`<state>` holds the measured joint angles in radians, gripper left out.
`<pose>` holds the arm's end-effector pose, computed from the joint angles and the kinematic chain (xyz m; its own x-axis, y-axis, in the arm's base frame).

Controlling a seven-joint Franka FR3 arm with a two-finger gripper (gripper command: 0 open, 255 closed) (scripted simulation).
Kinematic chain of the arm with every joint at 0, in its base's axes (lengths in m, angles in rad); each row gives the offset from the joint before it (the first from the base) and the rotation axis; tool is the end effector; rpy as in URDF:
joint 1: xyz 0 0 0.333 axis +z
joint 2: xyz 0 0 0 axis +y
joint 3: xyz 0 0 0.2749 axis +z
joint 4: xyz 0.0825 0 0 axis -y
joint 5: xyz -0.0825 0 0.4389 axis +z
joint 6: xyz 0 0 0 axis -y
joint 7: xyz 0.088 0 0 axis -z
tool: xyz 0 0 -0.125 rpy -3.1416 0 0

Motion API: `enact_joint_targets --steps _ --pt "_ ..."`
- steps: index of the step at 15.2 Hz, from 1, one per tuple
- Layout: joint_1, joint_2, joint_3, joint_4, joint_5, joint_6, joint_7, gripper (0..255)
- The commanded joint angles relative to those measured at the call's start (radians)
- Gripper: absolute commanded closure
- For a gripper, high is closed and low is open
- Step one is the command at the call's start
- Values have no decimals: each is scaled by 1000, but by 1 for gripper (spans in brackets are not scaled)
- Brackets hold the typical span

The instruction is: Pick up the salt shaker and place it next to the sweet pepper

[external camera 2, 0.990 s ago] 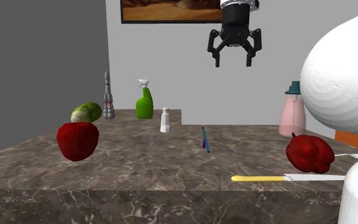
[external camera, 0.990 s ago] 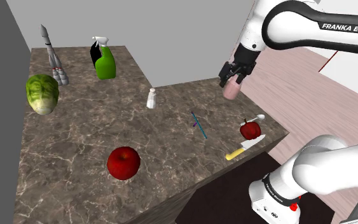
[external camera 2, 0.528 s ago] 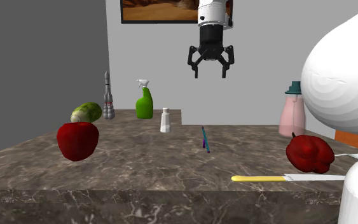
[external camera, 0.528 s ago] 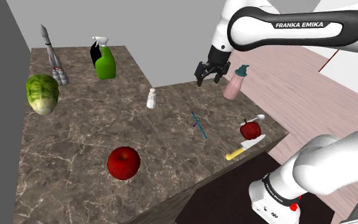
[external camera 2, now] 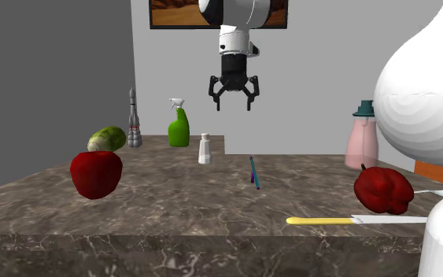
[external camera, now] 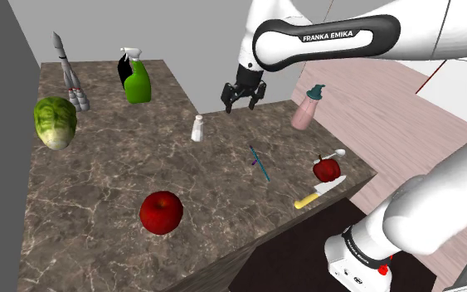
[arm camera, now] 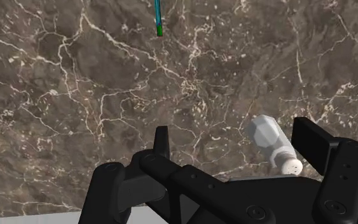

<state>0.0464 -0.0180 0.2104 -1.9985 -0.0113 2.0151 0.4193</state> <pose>0.5856 0.1531 0.3881 0.9869 -0.1570 0.0369 -0.1571 -0.9876 -0.0010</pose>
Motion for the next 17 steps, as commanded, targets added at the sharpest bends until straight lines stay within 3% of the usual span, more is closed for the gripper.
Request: enact_joint_targets --steps 1,11,17 --pt "7 82 8 79 -17 -1 24 0" --pt "93 501 20 545 -104 -69 127 0" --pt "94 524 16 499 -110 0 132 0"
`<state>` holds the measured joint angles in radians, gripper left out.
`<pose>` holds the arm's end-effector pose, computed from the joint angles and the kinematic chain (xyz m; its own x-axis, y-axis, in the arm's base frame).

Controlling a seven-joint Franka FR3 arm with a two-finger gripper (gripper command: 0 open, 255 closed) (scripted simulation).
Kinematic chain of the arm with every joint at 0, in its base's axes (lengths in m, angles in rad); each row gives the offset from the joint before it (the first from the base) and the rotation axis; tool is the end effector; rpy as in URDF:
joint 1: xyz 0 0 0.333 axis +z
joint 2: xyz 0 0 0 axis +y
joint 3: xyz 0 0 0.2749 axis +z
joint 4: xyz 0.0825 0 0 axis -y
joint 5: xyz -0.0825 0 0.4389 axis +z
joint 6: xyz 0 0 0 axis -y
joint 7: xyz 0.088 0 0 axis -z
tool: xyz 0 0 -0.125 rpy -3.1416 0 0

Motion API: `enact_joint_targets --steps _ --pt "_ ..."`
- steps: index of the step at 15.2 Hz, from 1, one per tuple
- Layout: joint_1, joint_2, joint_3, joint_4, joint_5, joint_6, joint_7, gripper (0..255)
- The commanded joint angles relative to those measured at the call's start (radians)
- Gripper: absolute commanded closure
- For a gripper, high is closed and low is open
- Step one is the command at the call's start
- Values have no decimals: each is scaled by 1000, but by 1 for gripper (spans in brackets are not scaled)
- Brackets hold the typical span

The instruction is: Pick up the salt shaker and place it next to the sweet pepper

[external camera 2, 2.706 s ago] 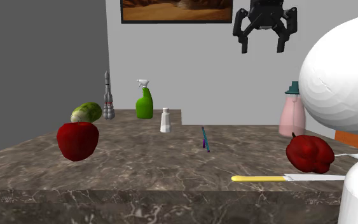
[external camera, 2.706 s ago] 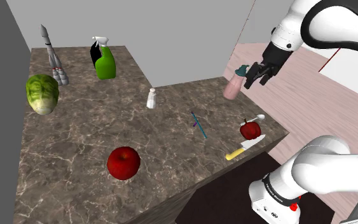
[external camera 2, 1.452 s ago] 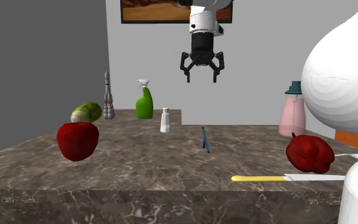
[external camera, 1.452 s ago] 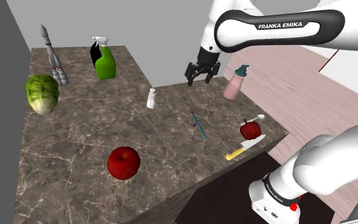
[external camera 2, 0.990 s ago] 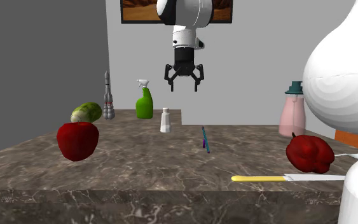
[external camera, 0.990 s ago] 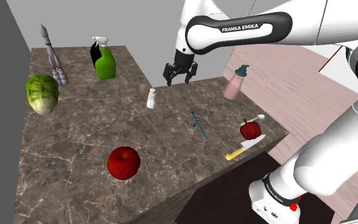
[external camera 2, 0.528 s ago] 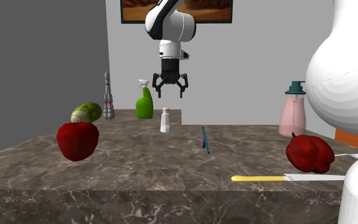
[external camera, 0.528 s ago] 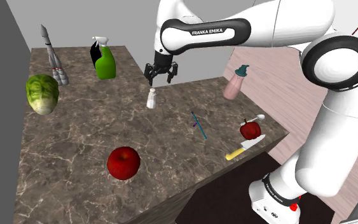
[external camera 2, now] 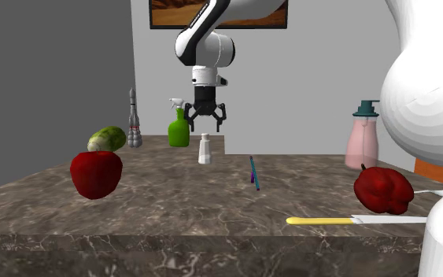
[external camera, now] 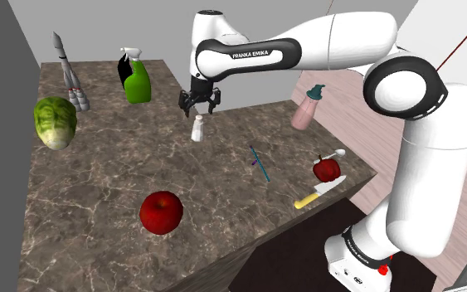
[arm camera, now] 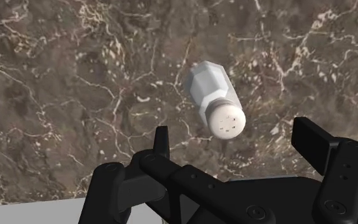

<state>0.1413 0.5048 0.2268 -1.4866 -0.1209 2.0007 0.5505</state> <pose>0.6896 0.2368 0.3132 0.9867 -0.1612 0.0205 -0.1610 -0.9869 -0.0102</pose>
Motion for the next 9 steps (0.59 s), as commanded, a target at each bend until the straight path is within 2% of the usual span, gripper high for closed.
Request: enact_joint_targets --steps 1,9 --pt "-1 6 -1 -19 -2 25 1 0" --pt "-1 8 -2 -23 -3 31 2 0"
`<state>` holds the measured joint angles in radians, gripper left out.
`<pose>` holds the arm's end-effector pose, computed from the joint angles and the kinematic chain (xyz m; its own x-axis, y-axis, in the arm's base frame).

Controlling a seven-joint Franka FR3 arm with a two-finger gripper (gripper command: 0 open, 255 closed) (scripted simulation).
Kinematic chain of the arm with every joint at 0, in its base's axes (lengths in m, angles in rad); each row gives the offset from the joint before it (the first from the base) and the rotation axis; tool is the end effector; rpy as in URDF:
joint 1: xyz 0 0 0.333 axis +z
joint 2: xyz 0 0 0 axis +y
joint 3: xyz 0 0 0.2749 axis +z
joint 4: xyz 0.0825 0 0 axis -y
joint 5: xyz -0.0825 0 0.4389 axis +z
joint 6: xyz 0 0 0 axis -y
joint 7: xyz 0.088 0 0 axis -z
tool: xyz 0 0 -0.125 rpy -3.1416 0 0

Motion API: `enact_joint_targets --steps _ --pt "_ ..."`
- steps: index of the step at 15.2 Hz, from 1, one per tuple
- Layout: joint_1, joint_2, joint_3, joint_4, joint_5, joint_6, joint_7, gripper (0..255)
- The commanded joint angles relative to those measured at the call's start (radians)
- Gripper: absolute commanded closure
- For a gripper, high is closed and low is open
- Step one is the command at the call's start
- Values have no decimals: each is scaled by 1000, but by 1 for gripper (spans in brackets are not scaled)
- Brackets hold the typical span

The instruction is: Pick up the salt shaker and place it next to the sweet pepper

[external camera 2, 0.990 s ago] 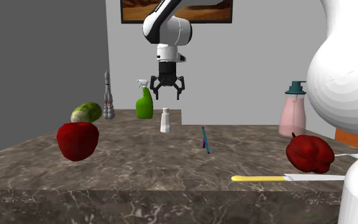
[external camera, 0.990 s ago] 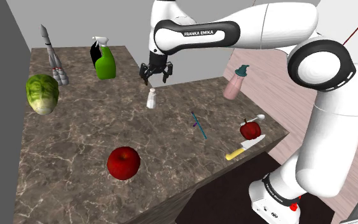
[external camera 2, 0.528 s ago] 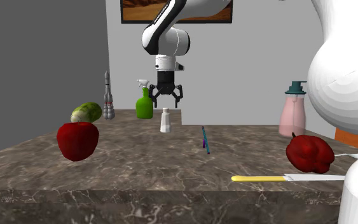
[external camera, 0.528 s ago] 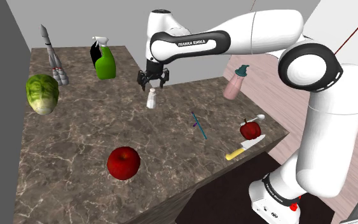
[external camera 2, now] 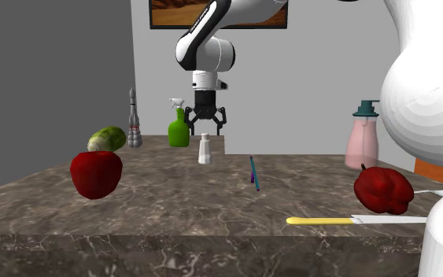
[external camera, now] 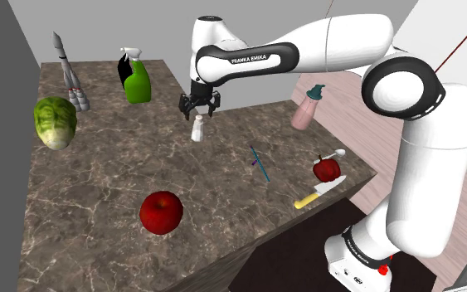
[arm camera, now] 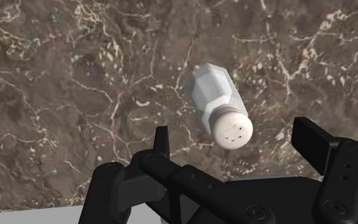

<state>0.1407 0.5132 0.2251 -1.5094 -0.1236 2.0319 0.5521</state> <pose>0.6882 0.2361 0.2980 0.9867 -0.1612 0.0207 -0.1610 -0.9869 -0.0103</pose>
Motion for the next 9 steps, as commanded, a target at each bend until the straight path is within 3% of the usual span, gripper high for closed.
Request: enact_joint_targets --steps 1,2,9 --pt "0 0 0 0 0 0 0 0" --pt "0 0 0 0 0 0 0 255" --pt "0 0 0 0 0 0 0 255"
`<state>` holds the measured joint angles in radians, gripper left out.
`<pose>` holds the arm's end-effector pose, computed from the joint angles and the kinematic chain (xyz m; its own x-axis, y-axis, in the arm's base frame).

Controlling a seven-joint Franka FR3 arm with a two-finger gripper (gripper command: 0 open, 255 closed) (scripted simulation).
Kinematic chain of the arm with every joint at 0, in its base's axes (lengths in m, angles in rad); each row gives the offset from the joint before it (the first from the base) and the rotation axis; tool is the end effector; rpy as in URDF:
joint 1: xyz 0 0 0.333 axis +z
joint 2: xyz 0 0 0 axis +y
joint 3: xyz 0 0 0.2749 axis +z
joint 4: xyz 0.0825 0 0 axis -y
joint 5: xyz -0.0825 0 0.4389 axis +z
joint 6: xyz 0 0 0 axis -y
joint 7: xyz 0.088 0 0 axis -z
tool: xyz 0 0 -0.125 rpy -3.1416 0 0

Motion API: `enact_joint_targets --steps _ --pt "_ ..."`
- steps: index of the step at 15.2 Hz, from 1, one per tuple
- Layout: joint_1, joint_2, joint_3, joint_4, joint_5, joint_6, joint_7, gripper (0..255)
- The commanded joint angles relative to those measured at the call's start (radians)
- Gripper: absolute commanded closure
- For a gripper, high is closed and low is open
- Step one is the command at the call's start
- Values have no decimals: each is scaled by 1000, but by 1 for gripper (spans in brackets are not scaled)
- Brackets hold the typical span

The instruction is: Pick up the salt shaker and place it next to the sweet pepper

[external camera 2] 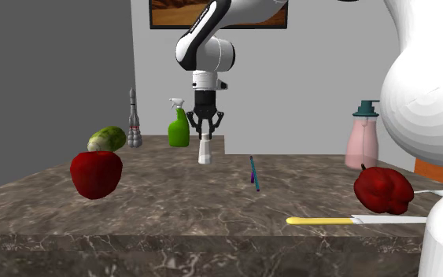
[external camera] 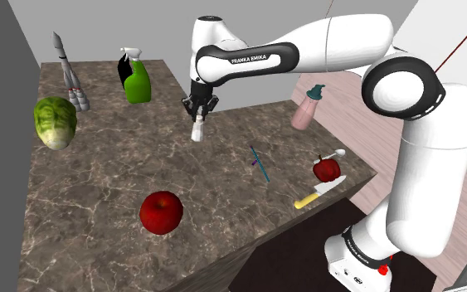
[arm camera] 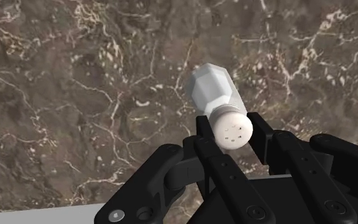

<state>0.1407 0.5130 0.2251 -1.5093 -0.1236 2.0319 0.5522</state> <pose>0.6882 0.2361 0.2982 0.9867 -0.1613 0.0209 -0.1611 -0.9869 -0.0104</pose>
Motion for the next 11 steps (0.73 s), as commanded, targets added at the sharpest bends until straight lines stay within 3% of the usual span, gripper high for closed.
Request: enact_joint_targets --steps 1,11 --pt "0 0 0 0 0 0 0 255" --pt "1 -31 5 75 9 -105 -7 255"
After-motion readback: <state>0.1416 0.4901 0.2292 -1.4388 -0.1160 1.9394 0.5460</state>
